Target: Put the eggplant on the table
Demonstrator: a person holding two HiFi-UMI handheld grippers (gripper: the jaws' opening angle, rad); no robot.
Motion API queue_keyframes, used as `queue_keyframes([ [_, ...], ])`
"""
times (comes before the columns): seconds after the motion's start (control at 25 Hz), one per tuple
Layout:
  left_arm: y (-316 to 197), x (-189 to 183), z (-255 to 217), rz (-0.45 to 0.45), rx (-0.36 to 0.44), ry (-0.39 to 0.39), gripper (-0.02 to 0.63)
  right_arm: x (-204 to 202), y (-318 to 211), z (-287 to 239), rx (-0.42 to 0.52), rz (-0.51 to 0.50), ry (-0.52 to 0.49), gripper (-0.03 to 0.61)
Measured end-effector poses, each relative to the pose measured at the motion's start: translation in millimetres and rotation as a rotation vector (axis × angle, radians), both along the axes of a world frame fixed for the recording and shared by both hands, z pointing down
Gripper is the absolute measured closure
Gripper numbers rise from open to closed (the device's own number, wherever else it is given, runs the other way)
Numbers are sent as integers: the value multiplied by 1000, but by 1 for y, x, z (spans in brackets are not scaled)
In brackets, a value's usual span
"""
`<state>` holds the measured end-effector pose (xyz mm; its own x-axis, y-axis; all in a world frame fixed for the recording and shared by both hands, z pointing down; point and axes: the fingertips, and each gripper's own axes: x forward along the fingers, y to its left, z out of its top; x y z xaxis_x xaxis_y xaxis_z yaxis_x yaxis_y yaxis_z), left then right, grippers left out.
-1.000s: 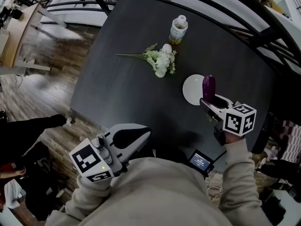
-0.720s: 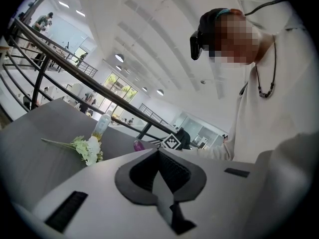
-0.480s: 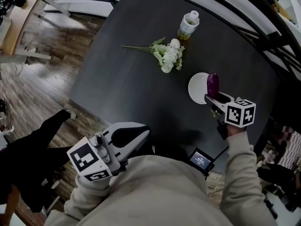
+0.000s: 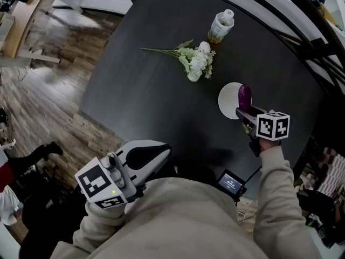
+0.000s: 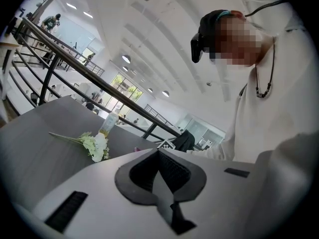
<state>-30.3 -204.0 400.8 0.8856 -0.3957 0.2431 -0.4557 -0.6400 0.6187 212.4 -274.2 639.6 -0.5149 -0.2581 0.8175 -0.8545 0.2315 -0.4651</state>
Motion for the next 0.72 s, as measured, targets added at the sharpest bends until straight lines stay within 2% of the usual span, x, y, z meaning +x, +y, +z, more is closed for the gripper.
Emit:
queue_keyframes([
  [0.24, 1, -2, 5, -15, -23, 14, 607, 8, 0, 28, -35, -27, 82, 370],
  [0.72, -2, -1, 6, -21, -28, 8, 607, 9, -5, 58, -78, -40, 143, 370],
])
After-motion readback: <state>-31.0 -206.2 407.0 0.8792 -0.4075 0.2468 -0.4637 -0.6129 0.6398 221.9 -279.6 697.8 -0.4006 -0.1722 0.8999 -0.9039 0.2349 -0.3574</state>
